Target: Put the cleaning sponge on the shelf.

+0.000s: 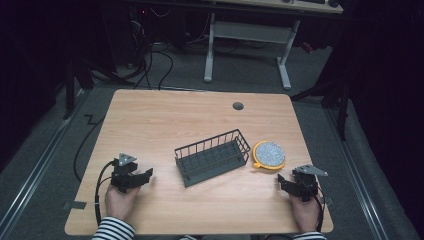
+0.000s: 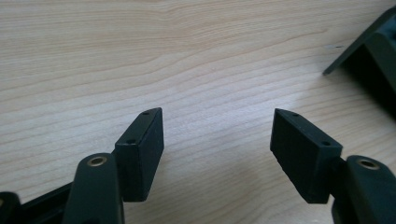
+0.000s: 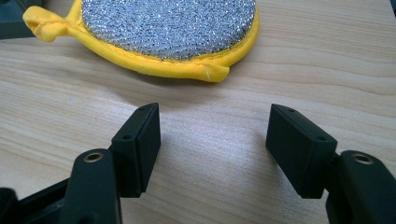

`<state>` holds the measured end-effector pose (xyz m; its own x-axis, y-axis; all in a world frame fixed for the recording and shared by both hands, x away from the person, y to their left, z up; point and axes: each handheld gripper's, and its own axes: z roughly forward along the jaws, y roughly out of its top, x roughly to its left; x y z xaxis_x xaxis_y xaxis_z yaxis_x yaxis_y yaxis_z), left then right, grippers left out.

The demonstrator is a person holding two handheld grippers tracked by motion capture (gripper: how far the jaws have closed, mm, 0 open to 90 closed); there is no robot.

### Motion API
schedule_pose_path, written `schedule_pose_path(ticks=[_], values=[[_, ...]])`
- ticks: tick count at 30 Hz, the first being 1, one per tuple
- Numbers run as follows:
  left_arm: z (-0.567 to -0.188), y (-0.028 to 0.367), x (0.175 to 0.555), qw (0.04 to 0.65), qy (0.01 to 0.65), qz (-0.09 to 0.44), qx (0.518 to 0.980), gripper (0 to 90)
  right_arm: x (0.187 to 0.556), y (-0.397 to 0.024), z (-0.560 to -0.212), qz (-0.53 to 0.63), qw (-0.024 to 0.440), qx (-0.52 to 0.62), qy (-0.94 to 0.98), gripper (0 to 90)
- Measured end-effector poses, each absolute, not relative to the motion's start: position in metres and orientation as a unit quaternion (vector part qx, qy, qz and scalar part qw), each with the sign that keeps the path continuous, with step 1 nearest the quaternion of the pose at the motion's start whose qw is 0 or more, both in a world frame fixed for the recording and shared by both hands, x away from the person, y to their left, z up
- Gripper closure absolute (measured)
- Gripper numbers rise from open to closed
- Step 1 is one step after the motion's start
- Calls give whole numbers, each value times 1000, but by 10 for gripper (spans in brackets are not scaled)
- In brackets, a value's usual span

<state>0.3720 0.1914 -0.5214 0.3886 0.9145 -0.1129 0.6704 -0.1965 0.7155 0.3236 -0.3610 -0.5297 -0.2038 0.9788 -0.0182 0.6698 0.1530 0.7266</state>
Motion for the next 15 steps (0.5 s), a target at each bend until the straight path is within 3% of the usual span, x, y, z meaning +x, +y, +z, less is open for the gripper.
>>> schedule_pose_path(ticks=[15], values=[[-530,189,379,335,526,193,758,353,324,-361,-530,302,256,577,715,356]])
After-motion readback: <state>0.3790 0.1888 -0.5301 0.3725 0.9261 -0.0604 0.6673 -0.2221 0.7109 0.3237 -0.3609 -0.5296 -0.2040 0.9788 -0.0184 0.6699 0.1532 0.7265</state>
